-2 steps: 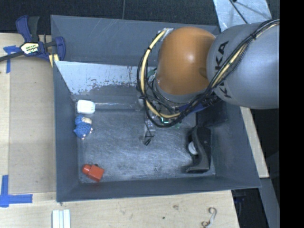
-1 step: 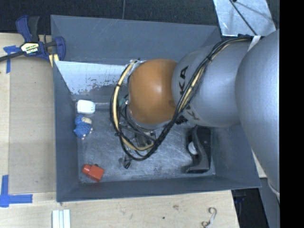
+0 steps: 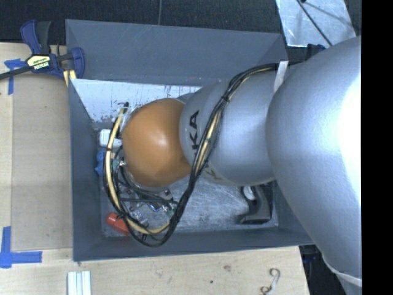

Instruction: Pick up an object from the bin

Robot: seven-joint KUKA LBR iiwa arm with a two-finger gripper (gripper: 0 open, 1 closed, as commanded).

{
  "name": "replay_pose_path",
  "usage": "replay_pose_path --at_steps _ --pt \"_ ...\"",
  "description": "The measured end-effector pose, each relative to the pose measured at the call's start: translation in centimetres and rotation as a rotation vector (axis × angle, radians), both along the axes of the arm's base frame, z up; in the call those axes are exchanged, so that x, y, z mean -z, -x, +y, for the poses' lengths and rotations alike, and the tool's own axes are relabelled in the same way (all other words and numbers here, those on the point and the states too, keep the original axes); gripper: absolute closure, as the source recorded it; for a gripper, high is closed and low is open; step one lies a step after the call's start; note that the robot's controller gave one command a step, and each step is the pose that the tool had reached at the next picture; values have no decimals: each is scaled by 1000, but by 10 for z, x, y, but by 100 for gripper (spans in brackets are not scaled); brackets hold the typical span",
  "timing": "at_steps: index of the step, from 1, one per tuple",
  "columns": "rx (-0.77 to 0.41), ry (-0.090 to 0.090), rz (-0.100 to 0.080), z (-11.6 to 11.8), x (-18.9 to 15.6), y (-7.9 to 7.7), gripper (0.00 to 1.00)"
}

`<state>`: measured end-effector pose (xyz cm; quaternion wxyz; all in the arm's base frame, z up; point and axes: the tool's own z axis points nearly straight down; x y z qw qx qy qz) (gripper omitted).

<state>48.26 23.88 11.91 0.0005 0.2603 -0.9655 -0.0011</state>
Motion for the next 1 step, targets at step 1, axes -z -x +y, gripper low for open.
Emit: replay_pose_path --at_steps 1 --pt "-524 6 0 1 49 -12 0"
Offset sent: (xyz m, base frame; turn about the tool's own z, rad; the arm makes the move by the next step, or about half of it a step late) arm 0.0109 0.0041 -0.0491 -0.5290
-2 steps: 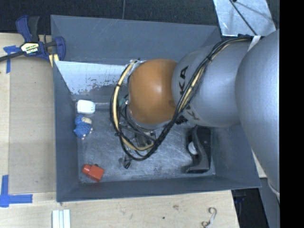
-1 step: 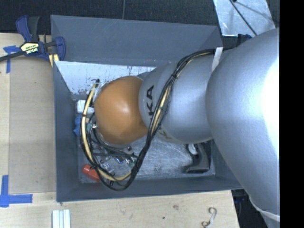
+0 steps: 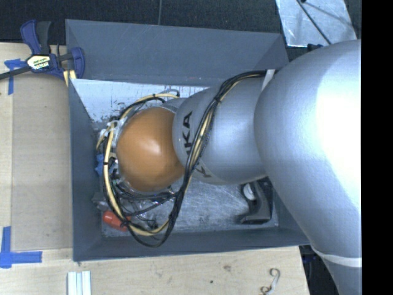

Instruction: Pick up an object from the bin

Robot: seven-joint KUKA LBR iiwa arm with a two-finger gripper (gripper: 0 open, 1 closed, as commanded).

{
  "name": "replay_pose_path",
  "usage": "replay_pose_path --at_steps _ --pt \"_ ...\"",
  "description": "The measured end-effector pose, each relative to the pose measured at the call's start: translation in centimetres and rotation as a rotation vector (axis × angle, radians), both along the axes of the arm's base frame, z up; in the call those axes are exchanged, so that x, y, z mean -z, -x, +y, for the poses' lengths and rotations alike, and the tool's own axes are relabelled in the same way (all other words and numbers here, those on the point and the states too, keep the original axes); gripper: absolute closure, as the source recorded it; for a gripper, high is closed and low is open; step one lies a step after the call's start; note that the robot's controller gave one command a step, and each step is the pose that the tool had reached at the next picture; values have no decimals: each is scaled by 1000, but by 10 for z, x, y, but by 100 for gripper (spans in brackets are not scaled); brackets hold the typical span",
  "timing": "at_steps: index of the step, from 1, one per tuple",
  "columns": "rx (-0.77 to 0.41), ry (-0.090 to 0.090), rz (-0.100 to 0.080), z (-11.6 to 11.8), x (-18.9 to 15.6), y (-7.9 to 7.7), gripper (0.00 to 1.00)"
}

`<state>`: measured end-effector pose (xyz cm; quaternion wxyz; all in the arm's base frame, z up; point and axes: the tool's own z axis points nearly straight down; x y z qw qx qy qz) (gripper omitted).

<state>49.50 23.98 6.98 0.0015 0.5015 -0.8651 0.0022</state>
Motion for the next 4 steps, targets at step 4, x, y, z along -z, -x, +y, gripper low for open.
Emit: replay_pose_path --at_steps 4 --pt "-25 -10 -10 -6 -98 -28 100"
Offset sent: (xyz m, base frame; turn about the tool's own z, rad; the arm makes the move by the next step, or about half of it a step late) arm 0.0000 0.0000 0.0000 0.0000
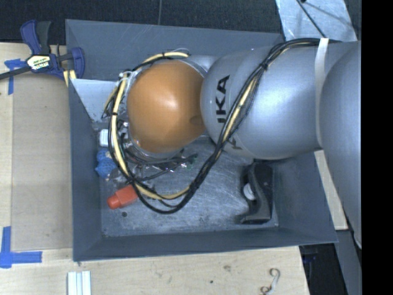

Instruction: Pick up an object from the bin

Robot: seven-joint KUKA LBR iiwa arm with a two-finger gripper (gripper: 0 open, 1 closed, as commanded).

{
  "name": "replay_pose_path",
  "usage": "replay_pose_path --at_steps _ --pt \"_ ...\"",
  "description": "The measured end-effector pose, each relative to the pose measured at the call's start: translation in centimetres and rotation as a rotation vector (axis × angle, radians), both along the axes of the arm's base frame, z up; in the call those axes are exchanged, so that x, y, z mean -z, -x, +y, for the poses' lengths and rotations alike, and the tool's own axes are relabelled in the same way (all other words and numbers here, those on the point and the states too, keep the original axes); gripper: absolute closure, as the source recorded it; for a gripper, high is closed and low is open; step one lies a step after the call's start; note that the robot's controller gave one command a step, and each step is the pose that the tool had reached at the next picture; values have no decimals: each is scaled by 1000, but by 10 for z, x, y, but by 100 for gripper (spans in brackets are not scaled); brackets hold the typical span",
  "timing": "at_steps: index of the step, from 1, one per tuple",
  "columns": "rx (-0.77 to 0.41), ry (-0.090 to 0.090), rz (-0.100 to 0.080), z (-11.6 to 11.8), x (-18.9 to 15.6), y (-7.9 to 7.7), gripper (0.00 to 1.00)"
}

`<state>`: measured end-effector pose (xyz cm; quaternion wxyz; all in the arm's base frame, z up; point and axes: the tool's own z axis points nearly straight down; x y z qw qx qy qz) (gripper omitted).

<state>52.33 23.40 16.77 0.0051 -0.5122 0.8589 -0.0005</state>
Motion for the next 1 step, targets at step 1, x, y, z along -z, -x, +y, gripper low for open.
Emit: replay_pose_path --at_steps 1 --pt "-23 0 2 4 -53 14 100"
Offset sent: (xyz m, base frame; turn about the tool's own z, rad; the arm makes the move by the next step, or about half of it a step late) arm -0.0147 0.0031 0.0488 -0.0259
